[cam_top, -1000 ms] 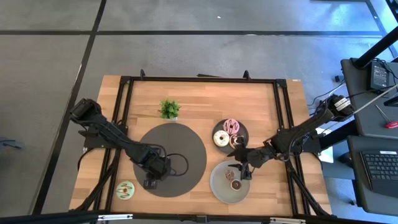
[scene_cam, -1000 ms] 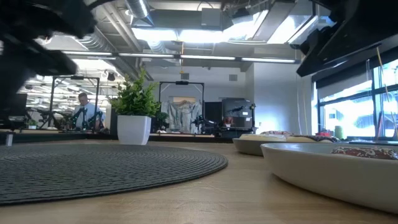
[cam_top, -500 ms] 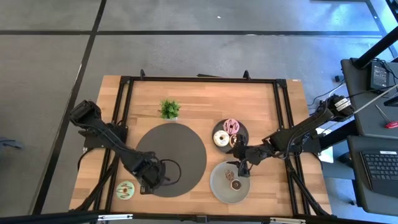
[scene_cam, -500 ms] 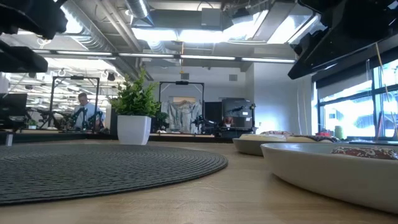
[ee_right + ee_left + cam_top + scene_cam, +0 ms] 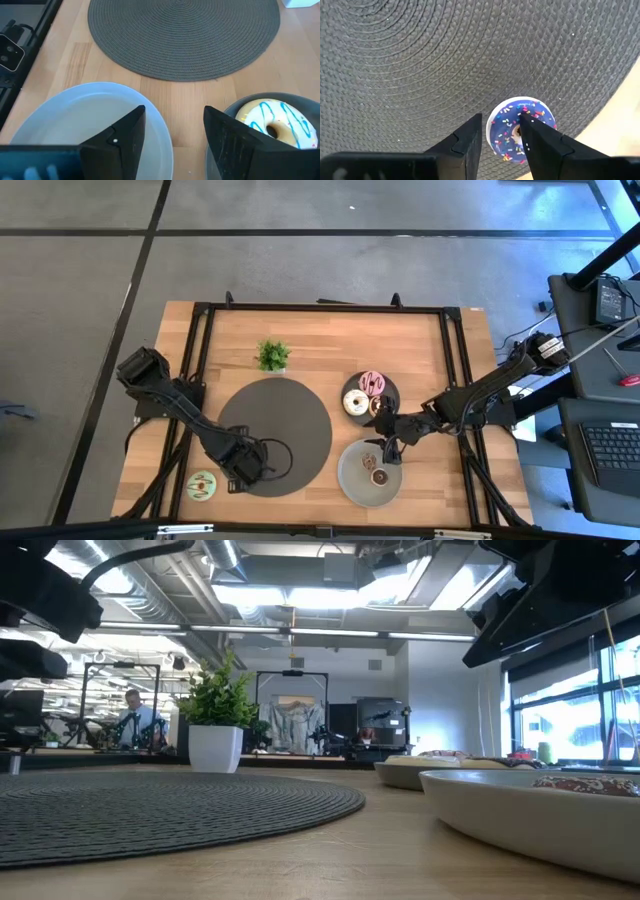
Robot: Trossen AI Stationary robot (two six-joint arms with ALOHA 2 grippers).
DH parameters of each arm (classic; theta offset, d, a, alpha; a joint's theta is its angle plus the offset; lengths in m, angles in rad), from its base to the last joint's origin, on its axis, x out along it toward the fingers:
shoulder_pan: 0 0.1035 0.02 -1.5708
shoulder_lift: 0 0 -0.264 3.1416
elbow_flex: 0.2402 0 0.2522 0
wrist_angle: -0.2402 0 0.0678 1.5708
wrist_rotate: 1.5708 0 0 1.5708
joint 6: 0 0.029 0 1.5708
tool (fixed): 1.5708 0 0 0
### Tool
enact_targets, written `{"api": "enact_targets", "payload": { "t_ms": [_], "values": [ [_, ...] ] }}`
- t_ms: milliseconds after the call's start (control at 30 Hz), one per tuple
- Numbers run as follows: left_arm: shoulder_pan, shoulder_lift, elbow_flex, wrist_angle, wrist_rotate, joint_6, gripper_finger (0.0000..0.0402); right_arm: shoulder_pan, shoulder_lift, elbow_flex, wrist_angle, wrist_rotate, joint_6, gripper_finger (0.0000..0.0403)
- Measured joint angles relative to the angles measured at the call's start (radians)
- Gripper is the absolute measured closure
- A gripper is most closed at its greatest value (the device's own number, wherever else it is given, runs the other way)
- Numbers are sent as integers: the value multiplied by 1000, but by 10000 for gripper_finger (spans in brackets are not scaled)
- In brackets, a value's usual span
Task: Pick & Place donuts
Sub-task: Put the small blue donut on the gray plate
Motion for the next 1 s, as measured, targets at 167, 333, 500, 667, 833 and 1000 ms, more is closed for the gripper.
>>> {"api": "enact_targets", "payload": {
  "t_ms": [167, 333, 500, 667, 833, 1000],
  "values": [
    [-1, 0, 0, 5, -3, -1, 274, 0, 0, 0, 0, 1, 0, 201],
    [-1, 0, 0, 8, -3, -1, 274, 0, 0, 0, 0, 1, 0, 201],
    [-1, 0, 0, 7, 0, -1, 276, 0, 0, -1, 0, 2, 0, 201],
    [-1, 0, 0, 8, 1, 14, 296, 0, 0, -1, 0, 2, 0, 201],
    [-1, 0, 0, 8, 5, 40, 334, 0, 0, -1, 0, 2, 0, 201],
    [-1, 0, 0, 8, 6, 82, 374, 0, 0, -1, 0, 2, 0, 201]
  ]
}}
